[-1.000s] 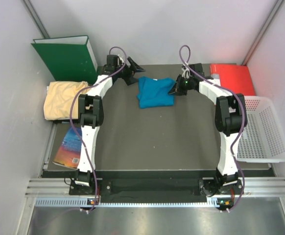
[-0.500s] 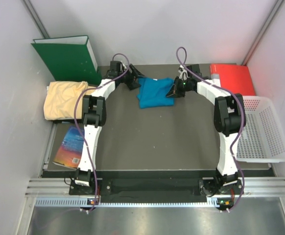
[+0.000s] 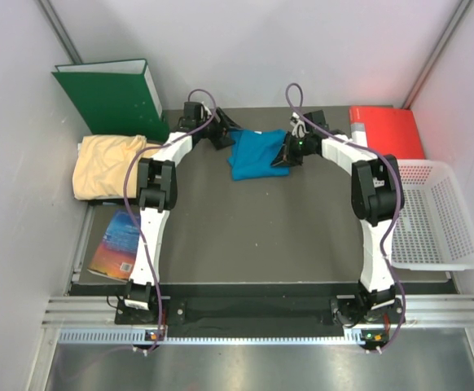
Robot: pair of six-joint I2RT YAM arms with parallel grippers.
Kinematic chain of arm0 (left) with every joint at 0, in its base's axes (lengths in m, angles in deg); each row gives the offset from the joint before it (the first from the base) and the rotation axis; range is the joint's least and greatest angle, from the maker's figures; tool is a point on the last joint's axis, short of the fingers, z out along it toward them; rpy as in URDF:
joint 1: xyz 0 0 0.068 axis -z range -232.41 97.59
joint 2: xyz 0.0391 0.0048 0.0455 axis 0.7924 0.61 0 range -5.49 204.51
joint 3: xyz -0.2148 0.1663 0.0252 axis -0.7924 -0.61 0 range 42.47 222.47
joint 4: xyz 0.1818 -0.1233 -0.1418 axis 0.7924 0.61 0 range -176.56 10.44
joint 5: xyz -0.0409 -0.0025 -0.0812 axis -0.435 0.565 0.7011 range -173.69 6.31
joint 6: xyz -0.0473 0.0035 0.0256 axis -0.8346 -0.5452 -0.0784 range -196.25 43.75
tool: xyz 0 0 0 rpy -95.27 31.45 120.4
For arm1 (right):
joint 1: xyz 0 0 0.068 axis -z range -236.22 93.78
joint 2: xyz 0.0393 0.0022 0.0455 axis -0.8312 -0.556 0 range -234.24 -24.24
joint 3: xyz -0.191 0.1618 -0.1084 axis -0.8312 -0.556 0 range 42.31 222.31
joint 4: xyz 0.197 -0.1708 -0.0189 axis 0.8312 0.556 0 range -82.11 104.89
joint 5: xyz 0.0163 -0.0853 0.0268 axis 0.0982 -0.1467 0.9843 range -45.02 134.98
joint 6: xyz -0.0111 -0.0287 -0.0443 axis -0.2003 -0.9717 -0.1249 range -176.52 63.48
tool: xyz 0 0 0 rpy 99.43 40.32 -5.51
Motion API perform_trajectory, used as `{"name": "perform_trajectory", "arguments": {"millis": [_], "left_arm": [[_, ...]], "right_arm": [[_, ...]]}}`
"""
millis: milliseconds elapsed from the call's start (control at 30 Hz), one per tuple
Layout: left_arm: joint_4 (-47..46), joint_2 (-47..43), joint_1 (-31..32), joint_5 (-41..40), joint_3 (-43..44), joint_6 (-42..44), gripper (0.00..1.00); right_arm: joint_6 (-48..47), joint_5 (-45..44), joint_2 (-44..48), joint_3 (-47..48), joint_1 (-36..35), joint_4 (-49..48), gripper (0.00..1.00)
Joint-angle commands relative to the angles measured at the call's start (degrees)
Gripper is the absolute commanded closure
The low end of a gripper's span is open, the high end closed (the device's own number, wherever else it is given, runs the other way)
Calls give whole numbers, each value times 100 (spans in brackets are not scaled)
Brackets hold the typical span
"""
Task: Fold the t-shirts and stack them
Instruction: Fold the tshirt
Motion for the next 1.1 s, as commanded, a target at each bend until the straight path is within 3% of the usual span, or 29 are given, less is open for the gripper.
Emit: {"name": "perform_trajectory", "arguments": {"millis": [0, 367, 467, 500, 567, 667, 733, 1067], "left_arm": [[-270, -357, 72, 153, 13, 51, 28], [-227, -191, 151, 321, 206, 51, 32], [-235, -76, 151, 347, 408, 7, 43], [-253, -41, 151, 347, 469, -2, 56], [-297, -15, 151, 382, 523, -63, 60], [-43, -119, 116, 295, 523, 112, 38], [54, -190, 64, 285, 470, 278, 30], [-174, -33, 11, 426, 382, 51, 35]], "right_arm": [[-41, 44, -100, 194, -73, -26, 100], [12, 35, -319, 440, -143, 52, 100], [21, 18, -355, 476, -152, 79, 100], [30, 9, -346, 467, -161, 96, 100], [38, 9, -355, 458, -170, 88, 100], [73, -26, -346, 458, -196, 88, 100], [74, -44, -329, 449, -214, 88, 100], [118, -53, -329, 449, -258, 61, 100]]}}
